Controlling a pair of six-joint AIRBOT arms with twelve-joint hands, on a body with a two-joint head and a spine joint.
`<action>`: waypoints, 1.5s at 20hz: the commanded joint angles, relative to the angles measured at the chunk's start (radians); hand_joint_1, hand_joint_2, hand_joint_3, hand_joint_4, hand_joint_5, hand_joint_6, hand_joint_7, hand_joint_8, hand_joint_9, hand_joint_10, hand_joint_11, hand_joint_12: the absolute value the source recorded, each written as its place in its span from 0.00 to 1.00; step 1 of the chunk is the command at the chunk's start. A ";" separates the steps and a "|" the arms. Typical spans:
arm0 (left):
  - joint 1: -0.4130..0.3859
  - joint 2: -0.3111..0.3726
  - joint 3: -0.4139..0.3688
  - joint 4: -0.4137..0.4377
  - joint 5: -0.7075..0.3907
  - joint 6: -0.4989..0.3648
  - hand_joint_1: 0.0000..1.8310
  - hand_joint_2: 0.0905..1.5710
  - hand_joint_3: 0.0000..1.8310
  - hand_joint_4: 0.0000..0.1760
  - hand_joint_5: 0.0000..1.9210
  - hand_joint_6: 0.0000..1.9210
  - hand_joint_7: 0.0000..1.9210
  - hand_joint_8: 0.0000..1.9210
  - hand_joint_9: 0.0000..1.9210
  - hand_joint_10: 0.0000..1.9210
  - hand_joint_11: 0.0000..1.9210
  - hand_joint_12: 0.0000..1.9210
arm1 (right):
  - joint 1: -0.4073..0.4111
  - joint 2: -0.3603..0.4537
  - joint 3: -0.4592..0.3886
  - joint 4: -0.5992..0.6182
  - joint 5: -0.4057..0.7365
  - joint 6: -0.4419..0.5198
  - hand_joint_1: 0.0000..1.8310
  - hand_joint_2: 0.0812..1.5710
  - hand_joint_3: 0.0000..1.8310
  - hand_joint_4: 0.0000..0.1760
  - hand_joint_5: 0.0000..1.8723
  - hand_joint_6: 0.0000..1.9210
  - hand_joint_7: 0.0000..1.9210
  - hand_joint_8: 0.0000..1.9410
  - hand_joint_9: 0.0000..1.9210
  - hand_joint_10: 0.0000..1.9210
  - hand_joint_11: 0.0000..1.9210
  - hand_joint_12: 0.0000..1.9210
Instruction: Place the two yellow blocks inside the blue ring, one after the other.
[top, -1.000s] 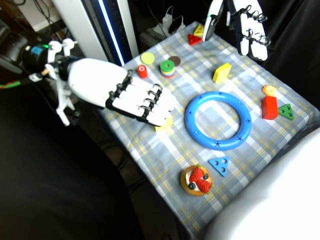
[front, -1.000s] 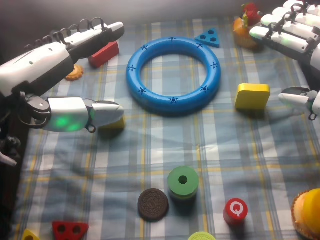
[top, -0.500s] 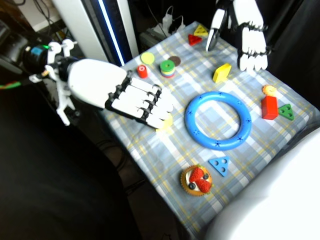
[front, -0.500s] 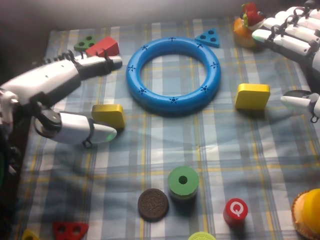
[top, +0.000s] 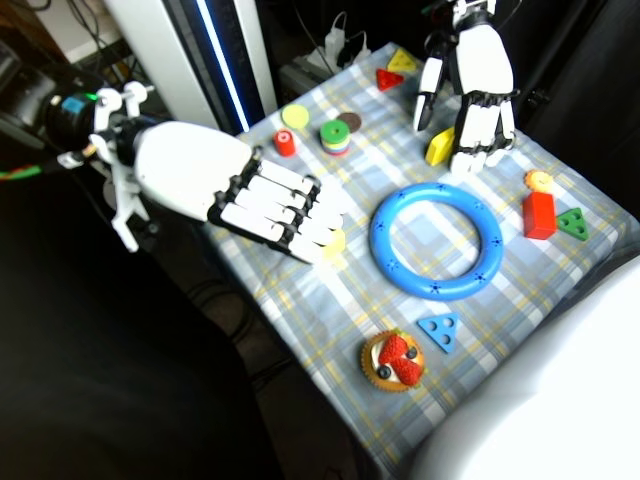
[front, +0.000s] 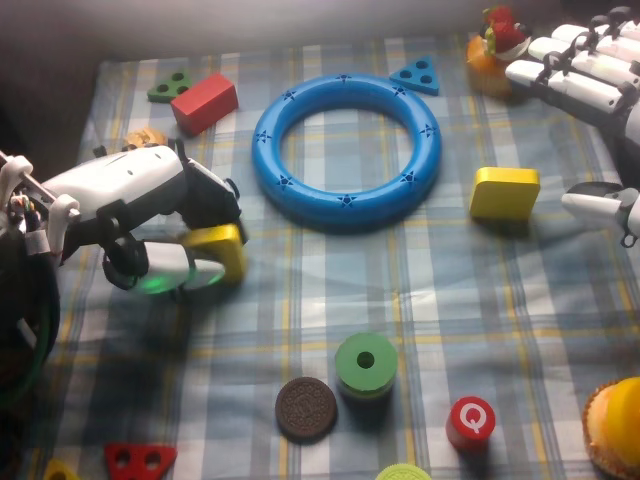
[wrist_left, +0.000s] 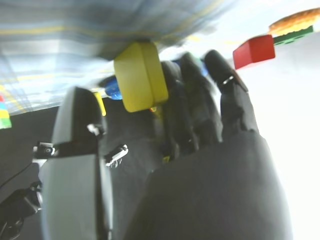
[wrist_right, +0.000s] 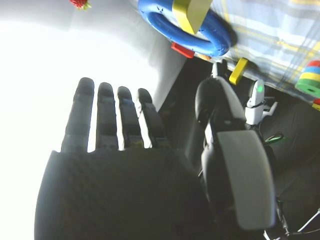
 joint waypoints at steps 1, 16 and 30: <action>-0.021 0.005 -0.005 0.019 -0.115 -0.002 0.65 0.74 0.00 0.00 0.42 0.59 0.47 0.67 0.34 0.61 0.02 0.99 | 0.006 -0.001 0.004 -0.004 0.122 0.004 0.23 0.83 0.00 0.00 0.00 0.00 0.00 0.00 0.00 0.00 0.00 0.15; -0.291 -0.192 0.177 0.045 -0.046 -0.002 0.66 0.78 0.00 0.00 0.38 0.60 0.42 0.81 0.30 0.89 0.04 1.00 | -0.007 -0.007 0.007 0.002 0.152 0.019 0.23 0.85 0.00 0.00 0.00 0.00 0.00 0.00 0.00 0.00 0.00 0.06; -0.356 -0.409 0.429 -0.239 0.130 0.177 0.47 0.70 0.00 0.47 0.17 0.10 0.19 0.09 0.05 0.43 0.00 0.83 | -0.007 -0.019 0.019 0.001 0.153 0.029 0.23 0.85 0.00 0.00 0.00 0.00 0.00 0.00 0.00 0.00 0.01 0.00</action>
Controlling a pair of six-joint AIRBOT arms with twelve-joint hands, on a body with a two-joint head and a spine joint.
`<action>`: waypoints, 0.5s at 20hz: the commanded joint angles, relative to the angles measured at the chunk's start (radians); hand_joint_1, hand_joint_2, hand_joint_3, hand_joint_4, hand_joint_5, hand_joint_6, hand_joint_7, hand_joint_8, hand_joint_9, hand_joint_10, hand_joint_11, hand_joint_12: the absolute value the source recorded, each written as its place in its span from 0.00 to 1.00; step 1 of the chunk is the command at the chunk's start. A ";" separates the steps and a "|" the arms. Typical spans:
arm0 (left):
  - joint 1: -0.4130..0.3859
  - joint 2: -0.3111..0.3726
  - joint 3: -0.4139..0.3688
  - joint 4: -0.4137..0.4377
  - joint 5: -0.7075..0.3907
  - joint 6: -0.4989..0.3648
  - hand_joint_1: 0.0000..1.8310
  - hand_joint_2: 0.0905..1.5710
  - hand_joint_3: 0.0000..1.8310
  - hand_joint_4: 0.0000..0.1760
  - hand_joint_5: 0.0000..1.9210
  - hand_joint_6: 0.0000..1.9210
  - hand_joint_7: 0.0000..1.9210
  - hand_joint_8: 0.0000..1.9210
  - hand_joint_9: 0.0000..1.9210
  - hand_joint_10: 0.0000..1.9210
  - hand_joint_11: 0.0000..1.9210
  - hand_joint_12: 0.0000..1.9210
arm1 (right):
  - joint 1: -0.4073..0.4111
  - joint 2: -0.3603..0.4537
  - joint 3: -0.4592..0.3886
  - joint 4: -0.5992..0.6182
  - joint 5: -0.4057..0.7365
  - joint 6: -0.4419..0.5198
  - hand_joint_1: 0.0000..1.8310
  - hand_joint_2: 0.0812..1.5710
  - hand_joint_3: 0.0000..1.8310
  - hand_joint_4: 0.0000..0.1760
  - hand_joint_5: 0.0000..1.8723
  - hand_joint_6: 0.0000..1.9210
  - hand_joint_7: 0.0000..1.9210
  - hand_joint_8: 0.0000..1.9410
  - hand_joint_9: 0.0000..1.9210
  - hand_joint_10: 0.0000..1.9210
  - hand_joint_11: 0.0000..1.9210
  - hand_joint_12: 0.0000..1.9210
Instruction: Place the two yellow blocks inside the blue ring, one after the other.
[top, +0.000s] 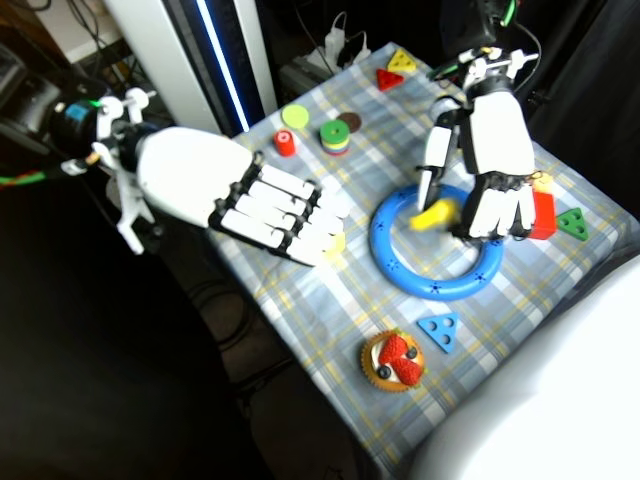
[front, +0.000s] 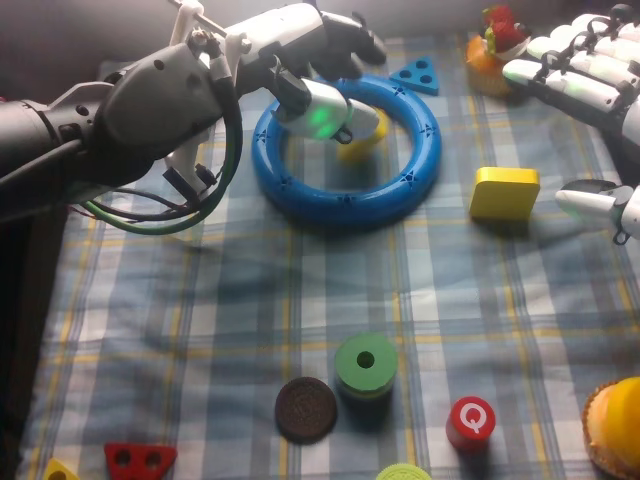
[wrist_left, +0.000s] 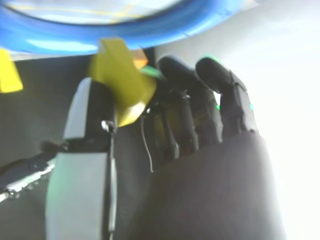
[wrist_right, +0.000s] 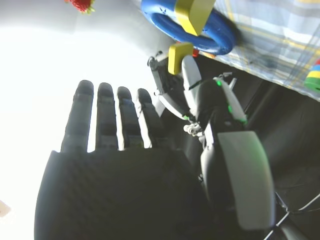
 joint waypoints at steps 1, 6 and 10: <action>-0.011 0.003 -0.003 0.019 -0.098 -0.003 0.45 0.68 0.00 0.56 0.15 0.05 0.15 0.04 0.01 0.39 0.00 0.77 | 0.005 -0.001 0.003 -0.007 0.121 0.003 0.23 0.85 0.00 0.00 0.00 0.00 0.00 0.00 0.00 0.00 0.01 0.01; 0.009 0.115 -0.149 0.201 -0.234 -0.173 0.32 0.75 0.01 0.52 0.10 0.00 0.07 0.00 0.02 0.15 0.00 0.39 | 0.006 -0.008 0.013 -0.008 0.118 0.026 0.22 0.84 0.00 0.00 0.00 0.00 0.00 0.00 0.00 0.00 0.00 0.00; 0.055 0.237 -0.300 0.374 -0.406 -0.317 0.17 0.90 0.01 0.31 0.09 0.00 0.08 0.00 0.01 0.11 0.00 0.38 | 0.006 -0.056 0.063 -0.007 0.086 0.095 0.31 0.83 0.00 0.00 0.00 0.00 0.00 0.00 0.00 0.00 0.01 0.01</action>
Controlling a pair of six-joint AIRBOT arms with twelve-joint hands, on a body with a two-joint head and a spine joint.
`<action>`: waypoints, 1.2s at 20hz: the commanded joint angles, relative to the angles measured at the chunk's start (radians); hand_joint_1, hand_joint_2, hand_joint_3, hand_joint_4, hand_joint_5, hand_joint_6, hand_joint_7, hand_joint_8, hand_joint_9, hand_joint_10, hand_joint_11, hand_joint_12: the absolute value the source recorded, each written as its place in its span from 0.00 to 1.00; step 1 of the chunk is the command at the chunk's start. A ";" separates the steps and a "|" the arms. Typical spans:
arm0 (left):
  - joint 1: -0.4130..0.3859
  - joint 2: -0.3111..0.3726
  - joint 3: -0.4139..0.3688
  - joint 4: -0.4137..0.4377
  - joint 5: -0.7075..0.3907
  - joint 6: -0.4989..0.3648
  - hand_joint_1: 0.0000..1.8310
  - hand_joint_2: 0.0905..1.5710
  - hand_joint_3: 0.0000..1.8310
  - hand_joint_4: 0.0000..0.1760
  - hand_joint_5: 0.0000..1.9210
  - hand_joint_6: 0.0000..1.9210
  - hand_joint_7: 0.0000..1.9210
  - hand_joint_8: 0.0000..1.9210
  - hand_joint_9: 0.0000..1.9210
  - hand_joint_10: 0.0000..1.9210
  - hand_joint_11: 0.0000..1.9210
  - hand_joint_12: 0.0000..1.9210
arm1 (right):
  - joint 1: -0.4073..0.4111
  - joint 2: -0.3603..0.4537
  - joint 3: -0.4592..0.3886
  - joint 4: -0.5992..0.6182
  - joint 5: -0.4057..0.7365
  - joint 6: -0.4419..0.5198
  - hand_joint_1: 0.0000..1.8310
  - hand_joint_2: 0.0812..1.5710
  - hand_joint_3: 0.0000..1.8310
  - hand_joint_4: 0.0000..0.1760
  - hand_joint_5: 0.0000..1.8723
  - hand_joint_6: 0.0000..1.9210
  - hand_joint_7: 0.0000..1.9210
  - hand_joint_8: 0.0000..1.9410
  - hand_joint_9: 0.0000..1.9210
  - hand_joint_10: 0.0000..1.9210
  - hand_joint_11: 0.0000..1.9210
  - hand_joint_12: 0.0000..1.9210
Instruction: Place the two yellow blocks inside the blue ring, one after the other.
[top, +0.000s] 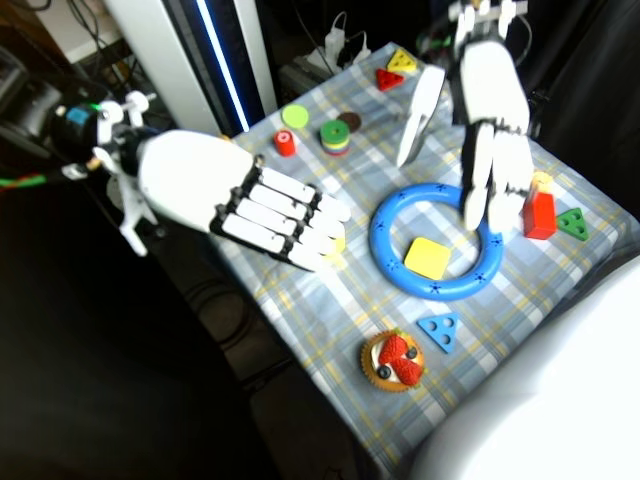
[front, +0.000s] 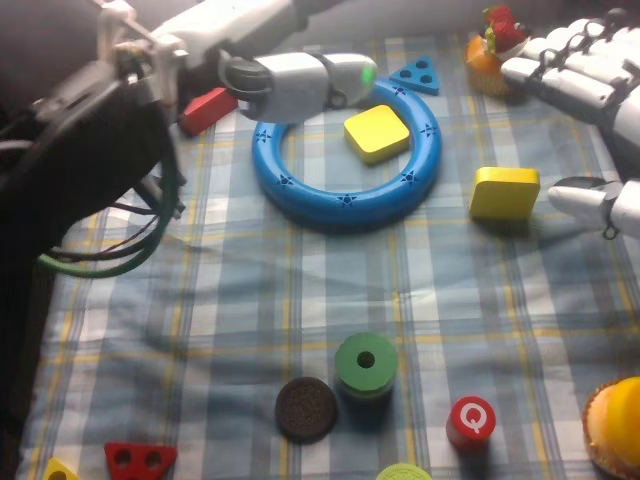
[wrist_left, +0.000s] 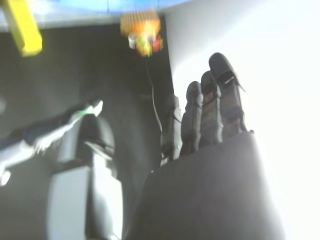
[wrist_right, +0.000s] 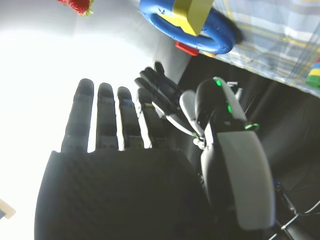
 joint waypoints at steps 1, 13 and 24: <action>0.007 0.017 -0.017 0.039 -0.174 -0.035 0.18 0.91 0.00 0.29 0.09 0.00 0.08 0.00 0.01 0.11 0.00 0.37 | 0.006 -0.009 0.011 -0.011 0.098 0.020 0.33 0.83 0.00 0.00 0.00 0.00 0.00 0.00 0.00 0.00 0.02 0.01; 0.137 0.132 -0.133 0.071 -0.372 -0.120 0.33 0.91 0.00 0.00 0.17 0.00 0.15 0.00 0.10 0.08 0.00 0.48 | 0.047 -0.171 0.140 0.032 -0.005 0.066 0.47 0.81 0.00 0.00 0.20 0.12 0.25 0.21 0.15 0.44 0.01 0.85; 0.234 0.191 -0.196 0.029 -0.483 -0.133 0.31 0.90 0.00 0.06 0.17 0.00 0.14 0.00 0.09 0.01 0.00 0.28 | 0.193 -0.174 0.158 -0.038 -0.010 0.066 0.72 0.79 0.00 0.00 0.30 0.76 0.39 0.70 0.36 0.83 0.30 0.89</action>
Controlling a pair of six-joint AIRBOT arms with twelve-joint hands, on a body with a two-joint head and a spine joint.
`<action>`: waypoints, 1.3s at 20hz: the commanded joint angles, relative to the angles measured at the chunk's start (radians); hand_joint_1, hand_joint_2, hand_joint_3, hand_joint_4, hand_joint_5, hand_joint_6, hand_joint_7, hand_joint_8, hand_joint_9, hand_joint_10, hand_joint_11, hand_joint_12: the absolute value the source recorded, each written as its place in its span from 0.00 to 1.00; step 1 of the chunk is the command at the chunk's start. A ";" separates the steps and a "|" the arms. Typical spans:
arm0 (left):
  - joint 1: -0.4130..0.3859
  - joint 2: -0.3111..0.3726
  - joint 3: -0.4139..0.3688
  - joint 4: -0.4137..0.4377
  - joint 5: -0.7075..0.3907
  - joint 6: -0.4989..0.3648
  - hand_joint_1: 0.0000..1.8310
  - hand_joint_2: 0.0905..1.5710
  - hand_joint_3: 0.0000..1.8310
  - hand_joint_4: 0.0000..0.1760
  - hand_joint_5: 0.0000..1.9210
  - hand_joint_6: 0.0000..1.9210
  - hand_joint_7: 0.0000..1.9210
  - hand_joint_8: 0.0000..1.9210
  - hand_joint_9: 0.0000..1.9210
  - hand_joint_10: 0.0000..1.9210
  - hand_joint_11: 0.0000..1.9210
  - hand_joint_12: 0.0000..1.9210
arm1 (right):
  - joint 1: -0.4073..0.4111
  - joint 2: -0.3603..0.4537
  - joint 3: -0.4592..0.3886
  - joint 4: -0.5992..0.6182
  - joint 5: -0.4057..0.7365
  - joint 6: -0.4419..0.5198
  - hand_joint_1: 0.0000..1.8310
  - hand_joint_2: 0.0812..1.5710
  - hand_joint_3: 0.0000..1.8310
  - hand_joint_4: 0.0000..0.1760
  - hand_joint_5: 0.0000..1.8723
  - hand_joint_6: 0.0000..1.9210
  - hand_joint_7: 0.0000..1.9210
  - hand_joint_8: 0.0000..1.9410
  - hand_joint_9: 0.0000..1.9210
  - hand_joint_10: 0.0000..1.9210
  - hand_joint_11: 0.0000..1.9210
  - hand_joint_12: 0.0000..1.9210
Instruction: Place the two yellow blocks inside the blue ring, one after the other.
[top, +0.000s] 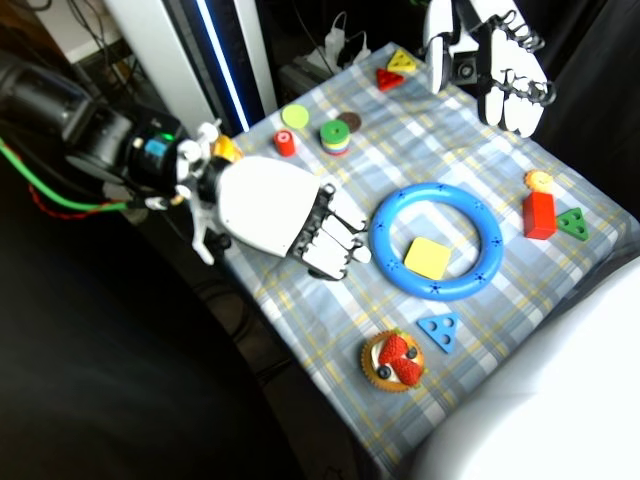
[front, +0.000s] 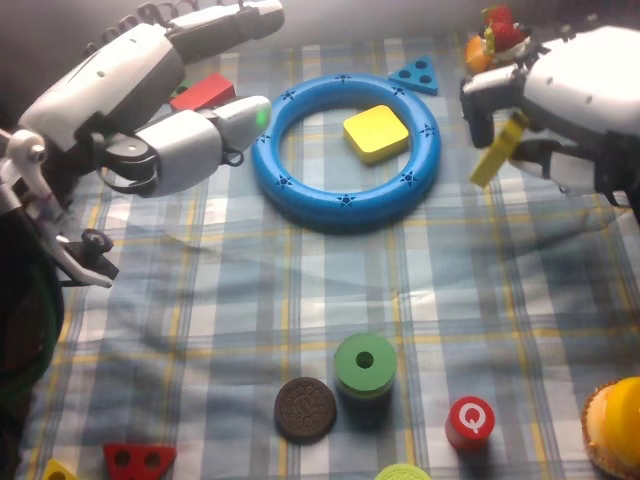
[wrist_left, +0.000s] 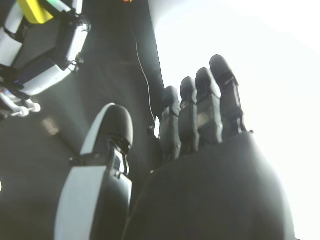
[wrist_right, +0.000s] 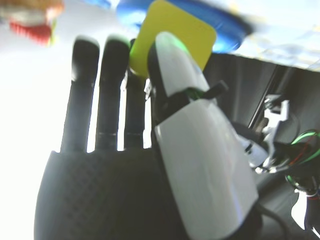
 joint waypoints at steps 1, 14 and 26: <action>0.003 0.010 -0.004 0.017 -0.143 -0.011 0.29 0.90 0.00 0.15 0.17 0.00 0.14 0.00 0.09 0.01 0.00 0.34 | 0.030 -0.012 0.008 -0.020 0.119 0.000 0.72 0.80 0.00 0.00 0.29 0.77 0.38 0.71 0.36 0.84 0.29 0.88; 0.049 -0.001 0.007 -0.037 -0.145 -0.014 0.28 0.88 0.00 0.00 0.23 0.00 0.16 0.00 0.13 0.01 0.00 0.22 | 0.207 -0.296 0.252 -0.063 -0.107 0.000 0.64 0.81 0.00 0.00 0.33 0.80 0.38 0.70 0.36 0.58 0.30 0.73; 0.069 0.017 -0.015 -0.037 -0.187 -0.037 0.33 0.89 0.00 0.09 0.21 0.00 0.17 0.00 0.13 0.00 0.00 0.46 | 0.158 -0.097 0.038 -0.063 0.059 0.000 0.36 0.80 0.00 0.22 0.00 0.00 0.02 0.00 0.06 0.03 0.00 0.41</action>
